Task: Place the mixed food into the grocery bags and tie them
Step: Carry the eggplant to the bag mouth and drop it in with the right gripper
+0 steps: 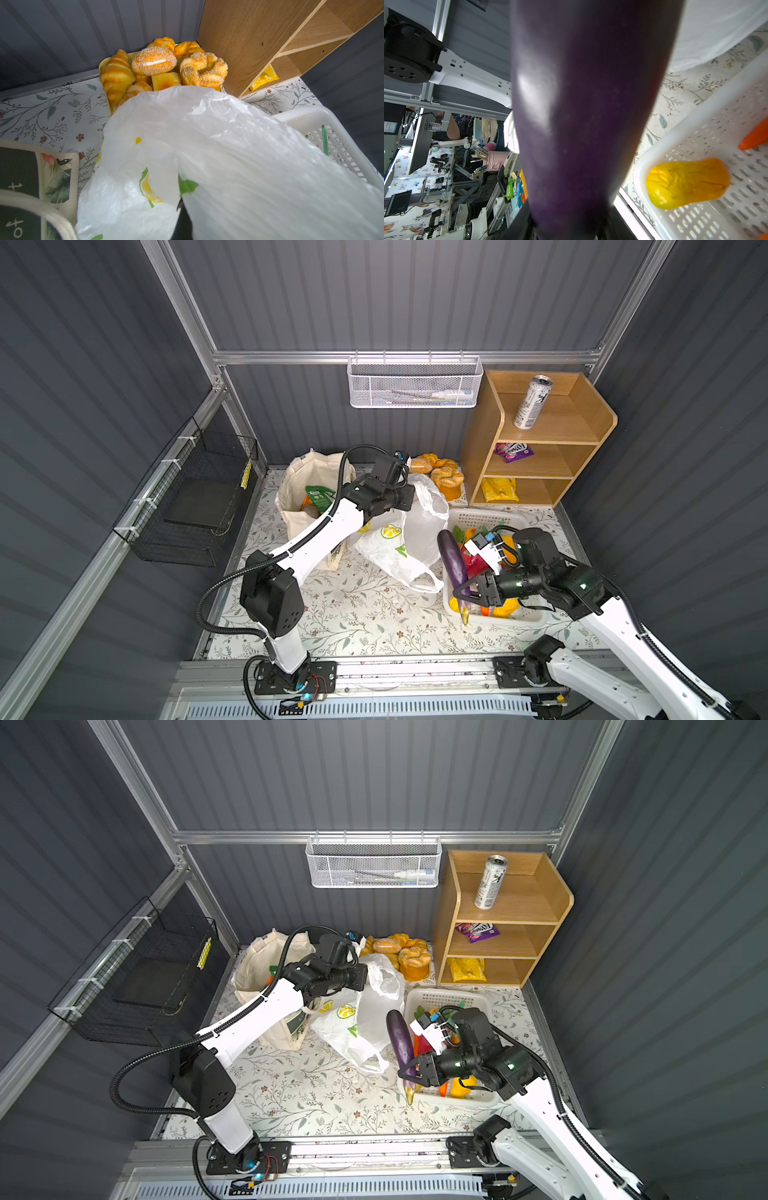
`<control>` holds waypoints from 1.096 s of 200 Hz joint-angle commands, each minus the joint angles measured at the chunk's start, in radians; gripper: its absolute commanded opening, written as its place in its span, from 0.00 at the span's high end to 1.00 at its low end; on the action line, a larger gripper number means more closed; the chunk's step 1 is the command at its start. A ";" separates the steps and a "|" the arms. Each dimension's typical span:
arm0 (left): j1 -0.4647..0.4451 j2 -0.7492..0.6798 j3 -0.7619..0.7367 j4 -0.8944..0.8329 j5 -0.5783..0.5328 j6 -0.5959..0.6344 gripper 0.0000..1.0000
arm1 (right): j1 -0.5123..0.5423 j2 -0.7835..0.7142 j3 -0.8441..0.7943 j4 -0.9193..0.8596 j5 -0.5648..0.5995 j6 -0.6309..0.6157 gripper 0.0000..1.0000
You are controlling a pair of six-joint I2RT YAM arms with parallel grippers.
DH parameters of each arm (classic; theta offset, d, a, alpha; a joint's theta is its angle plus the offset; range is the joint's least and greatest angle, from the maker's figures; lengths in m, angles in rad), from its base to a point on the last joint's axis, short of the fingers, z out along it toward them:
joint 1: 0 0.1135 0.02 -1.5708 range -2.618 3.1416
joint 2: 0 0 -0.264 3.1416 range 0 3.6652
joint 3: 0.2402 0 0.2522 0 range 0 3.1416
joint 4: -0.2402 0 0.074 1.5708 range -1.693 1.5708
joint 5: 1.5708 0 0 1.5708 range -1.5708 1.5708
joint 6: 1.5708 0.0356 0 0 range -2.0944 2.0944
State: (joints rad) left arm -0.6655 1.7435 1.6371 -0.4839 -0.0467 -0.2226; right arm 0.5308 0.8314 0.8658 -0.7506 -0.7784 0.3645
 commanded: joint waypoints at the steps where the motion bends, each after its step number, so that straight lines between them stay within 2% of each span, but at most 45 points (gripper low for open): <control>1: 0.006 0.009 0.032 -0.022 0.027 -0.014 1.00 | 0.001 0.057 -0.006 0.120 -0.002 0.030 0.69; 37: 0.005 -0.001 0.021 -0.028 0.045 -0.015 1.00 | -0.001 0.234 0.065 0.263 0.020 0.099 0.69; 89: 0.004 -0.007 0.009 -0.002 0.117 -0.048 1.00 | -0.033 0.537 0.246 0.417 0.143 0.244 0.65; 115: 0.004 0.003 0.013 0.029 0.148 -0.084 1.00 | -0.029 0.699 0.338 0.487 0.139 0.313 0.59; 131: 0.004 0.009 0.015 0.046 0.151 -0.109 1.00 | -0.021 0.762 0.398 0.483 0.139 0.307 0.47; 142: 0.005 0.014 0.015 0.051 0.152 -0.119 1.00 | -0.020 0.781 0.426 0.465 0.144 0.293 0.38; 168: 0.005 0.016 0.013 0.054 0.135 -0.126 1.00 | -0.020 0.777 0.447 0.421 0.157 0.255 0.25; 186: 0.005 0.013 0.009 0.058 0.118 -0.127 1.00 | -0.020 0.745 0.435 0.399 0.159 0.236 0.22; 219: 0.006 0.007 0.000 0.058 0.100 -0.123 1.00 | -0.033 0.645 0.383 0.371 0.160 0.228 0.21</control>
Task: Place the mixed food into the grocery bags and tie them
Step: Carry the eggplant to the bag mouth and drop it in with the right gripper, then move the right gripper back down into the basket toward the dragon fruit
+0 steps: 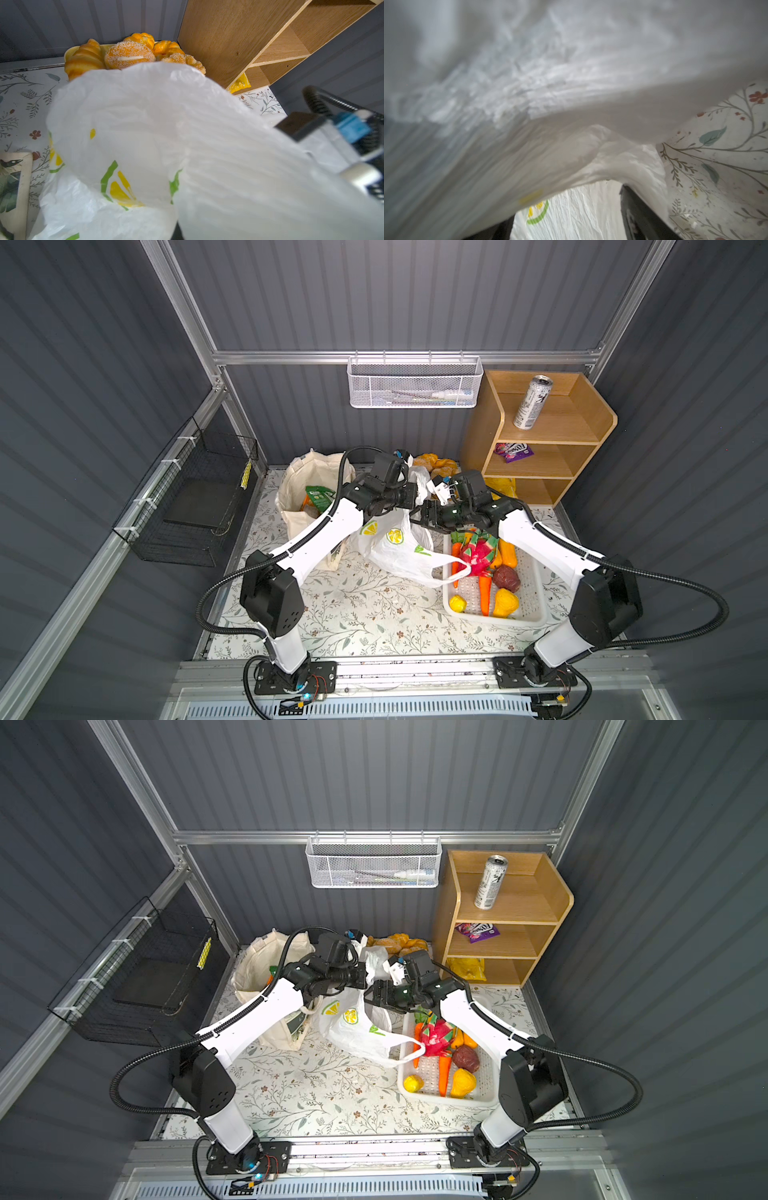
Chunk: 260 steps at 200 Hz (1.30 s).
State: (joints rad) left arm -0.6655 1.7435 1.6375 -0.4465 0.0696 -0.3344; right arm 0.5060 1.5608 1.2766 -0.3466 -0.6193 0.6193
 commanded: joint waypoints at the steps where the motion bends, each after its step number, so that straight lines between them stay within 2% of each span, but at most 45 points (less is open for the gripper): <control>1: 0.007 0.007 -0.001 0.020 -0.017 -0.012 1.00 | -0.009 -0.090 -0.030 -0.033 0.002 -0.027 0.21; 55: 0.006 -0.014 -0.020 0.010 -0.035 0.003 1.00 | -0.108 -0.378 -0.190 -0.141 0.030 -0.034 0.21; 71: 0.006 -0.021 -0.026 0.006 -0.040 0.008 1.00 | -0.142 -0.479 -0.232 -0.218 0.080 -0.045 0.21; 93: 0.007 -0.033 -0.040 0.013 -0.039 0.011 1.00 | -0.153 -0.547 -0.272 -0.372 0.200 -0.092 0.22; 109: 0.006 -0.035 -0.051 0.020 -0.039 0.012 1.00 | -0.153 -0.557 -0.317 -0.437 0.260 -0.121 0.22; 134: 0.006 -0.027 -0.051 0.019 -0.034 0.014 1.00 | -0.150 -0.519 -0.355 -0.422 0.260 -0.136 0.24; 156: 0.006 -0.027 -0.049 0.022 -0.031 0.017 1.00 | -0.144 -0.447 -0.343 -0.408 0.272 -0.160 0.25; 159: 0.006 -0.027 -0.048 0.022 -0.031 0.016 1.00 | -0.144 -0.422 -0.341 -0.407 0.307 -0.162 0.25; 184: 0.006 -0.034 -0.050 0.022 -0.031 0.018 1.00 | -0.144 -0.380 -0.319 -0.432 0.355 -0.192 0.26; 231: 0.006 -0.052 -0.065 0.035 -0.032 0.021 1.00 | -0.143 -0.449 -0.341 -0.610 0.560 -0.240 0.28; 260: 0.006 -0.050 -0.062 0.042 -0.024 0.022 1.00 | -0.141 -0.499 -0.388 -0.625 0.538 -0.205 0.31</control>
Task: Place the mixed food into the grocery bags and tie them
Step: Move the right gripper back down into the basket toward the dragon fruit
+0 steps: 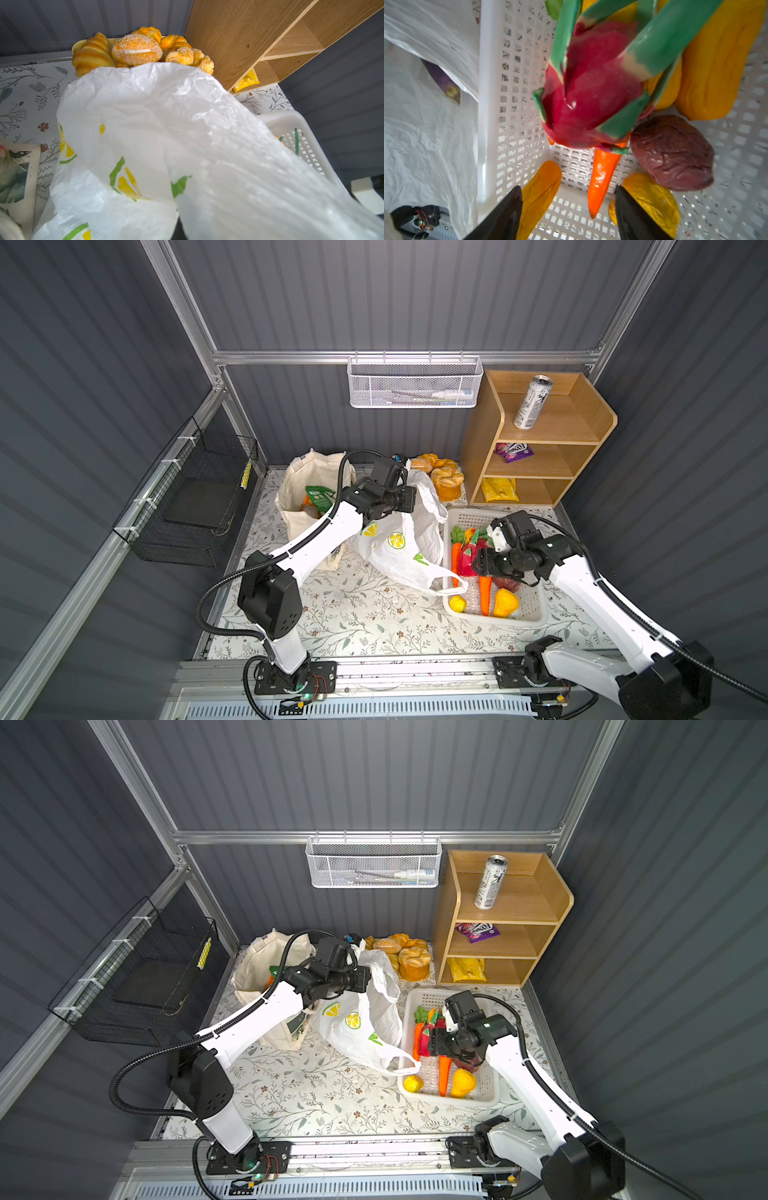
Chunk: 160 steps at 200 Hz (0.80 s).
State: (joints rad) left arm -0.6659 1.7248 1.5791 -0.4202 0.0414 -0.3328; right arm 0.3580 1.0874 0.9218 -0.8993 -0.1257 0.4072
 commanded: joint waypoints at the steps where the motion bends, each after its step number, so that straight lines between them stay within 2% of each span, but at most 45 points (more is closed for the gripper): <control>1: 0.006 -0.031 -0.004 0.015 0.005 0.021 1.00 | 0.006 -0.026 -0.034 -0.073 0.045 0.009 0.31; 55: 0.006 -0.046 -0.008 0.035 0.017 0.027 1.00 | 0.042 0.026 -0.074 -0.040 0.041 0.081 0.36; 84: 0.006 -0.057 -0.017 0.062 0.029 0.027 1.00 | 0.073 0.136 -0.082 -0.027 0.082 0.115 0.38; 160: 0.007 -0.104 -0.084 0.154 0.083 0.015 1.00 | 0.075 0.308 -0.081 -0.001 0.148 0.168 0.37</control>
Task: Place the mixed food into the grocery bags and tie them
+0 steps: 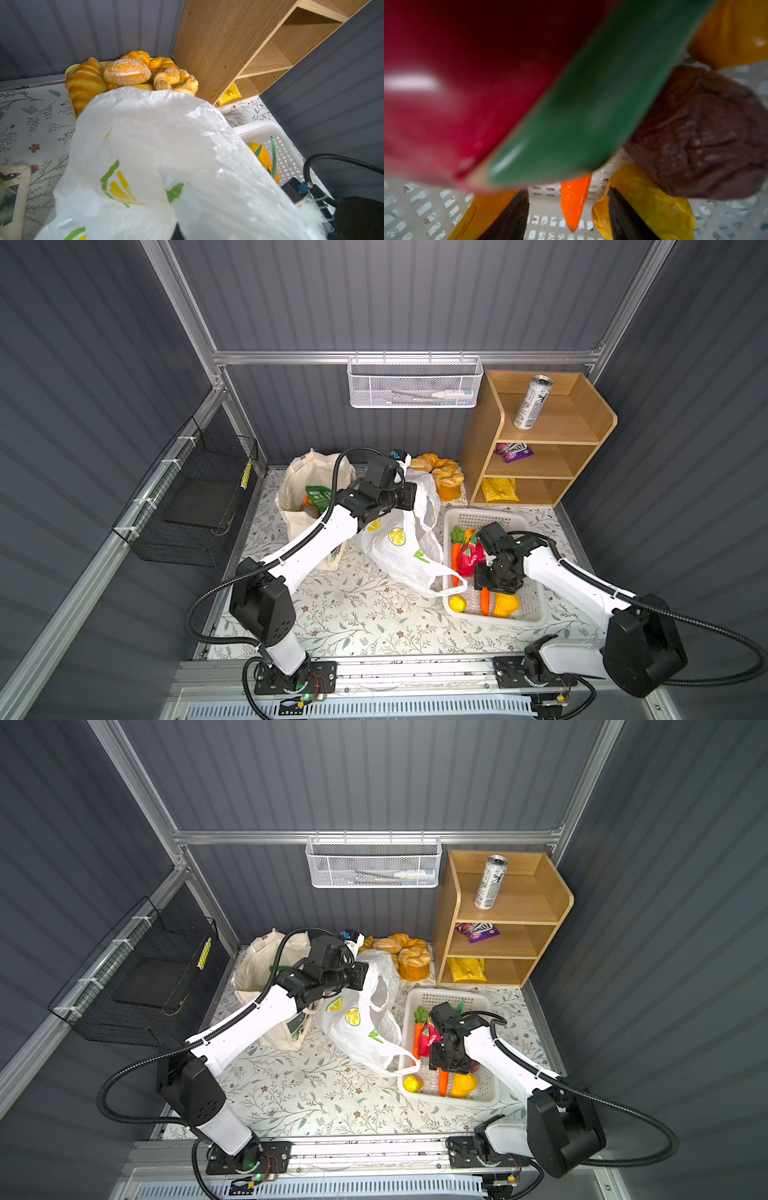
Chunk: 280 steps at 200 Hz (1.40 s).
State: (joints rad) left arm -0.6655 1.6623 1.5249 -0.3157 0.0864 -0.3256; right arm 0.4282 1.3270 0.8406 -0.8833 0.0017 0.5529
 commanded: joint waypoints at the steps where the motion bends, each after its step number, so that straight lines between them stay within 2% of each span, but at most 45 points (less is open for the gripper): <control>1: 0.006 -0.042 -0.031 0.051 0.038 0.006 1.00 | 0.005 0.071 0.002 -0.016 0.020 0.022 0.37; 67: 0.006 -0.062 -0.078 0.092 0.049 0.000 1.00 | 0.031 0.236 0.073 -0.015 0.018 -0.025 0.38; 101: 0.007 -0.069 -0.090 0.099 0.041 0.002 1.00 | 0.082 0.242 0.081 -0.067 0.010 -0.062 0.37; 130: 0.009 -0.066 -0.086 0.094 0.040 0.005 1.00 | 0.118 0.197 0.031 -0.127 0.061 -0.052 0.37; 191: 0.012 -0.056 -0.071 0.085 0.035 0.010 1.00 | 0.157 0.060 0.164 -0.244 0.091 -0.031 0.38; 241: 0.013 -0.042 -0.064 0.086 0.040 0.008 1.00 | 0.173 0.118 0.219 -0.235 0.034 -0.055 0.36; 280: 0.015 -0.044 -0.065 0.083 0.035 0.011 1.00 | 0.191 0.183 0.163 -0.182 0.004 -0.049 0.32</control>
State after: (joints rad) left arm -0.6590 1.6268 1.4445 -0.2386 0.1173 -0.3260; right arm 0.6098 1.4818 1.0420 -1.0698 0.0402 0.5076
